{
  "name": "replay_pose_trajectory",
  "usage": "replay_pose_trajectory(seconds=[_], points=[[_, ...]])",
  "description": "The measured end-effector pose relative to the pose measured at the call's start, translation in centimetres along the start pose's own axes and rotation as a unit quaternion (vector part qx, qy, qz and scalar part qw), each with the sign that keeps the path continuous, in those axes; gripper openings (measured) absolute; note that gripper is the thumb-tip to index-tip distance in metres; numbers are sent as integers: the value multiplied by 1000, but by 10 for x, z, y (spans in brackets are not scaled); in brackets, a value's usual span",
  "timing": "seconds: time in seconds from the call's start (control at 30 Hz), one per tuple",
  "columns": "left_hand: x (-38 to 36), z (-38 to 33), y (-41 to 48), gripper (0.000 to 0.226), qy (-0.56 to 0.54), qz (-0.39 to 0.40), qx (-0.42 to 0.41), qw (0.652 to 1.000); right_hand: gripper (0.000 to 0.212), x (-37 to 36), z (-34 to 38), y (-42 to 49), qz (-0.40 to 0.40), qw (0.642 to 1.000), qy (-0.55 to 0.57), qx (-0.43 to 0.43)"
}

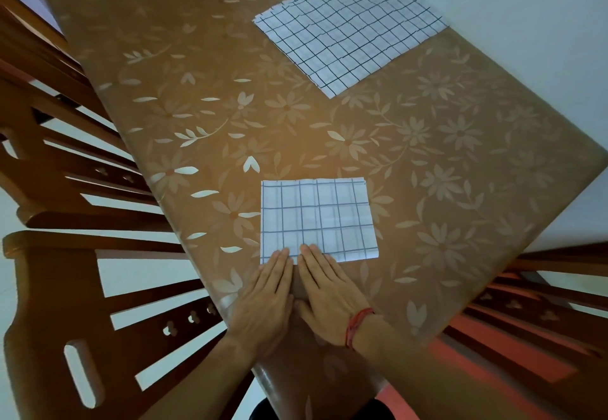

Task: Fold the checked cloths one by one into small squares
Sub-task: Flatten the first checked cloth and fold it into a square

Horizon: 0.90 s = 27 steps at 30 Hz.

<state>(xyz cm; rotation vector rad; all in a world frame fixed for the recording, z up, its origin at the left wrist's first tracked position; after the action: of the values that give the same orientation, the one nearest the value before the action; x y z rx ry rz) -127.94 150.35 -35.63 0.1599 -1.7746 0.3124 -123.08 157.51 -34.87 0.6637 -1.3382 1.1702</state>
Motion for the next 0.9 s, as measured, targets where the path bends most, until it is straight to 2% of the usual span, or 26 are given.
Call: replay_pose_trajectory(seconds=[0.33,0.53,0.9], points=[[6,10,-8,62,21,14,16,1000,80,4,-42,-21,-4,997,-31,-76],[6,12,-7,62,19,25,17,999,80,5,-94,-44,-22,985,-51,-162],[13,11,-4,61,-12,37,35,999,77,12,-96,-40,-26,983,-10,-182]])
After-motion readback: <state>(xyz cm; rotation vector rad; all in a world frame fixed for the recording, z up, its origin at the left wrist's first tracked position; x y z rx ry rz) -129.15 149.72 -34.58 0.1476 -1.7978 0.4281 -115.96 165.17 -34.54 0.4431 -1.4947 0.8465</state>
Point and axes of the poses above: each hand's wrist, its own y-axis towards the middle knuckle, its own x-axis out of the back of the hand, z = x × y, the point moved 10 cm from there along y, towards the middle knuckle, and after that the axes turned 8 degrees about -x, right-handed, at the moved point
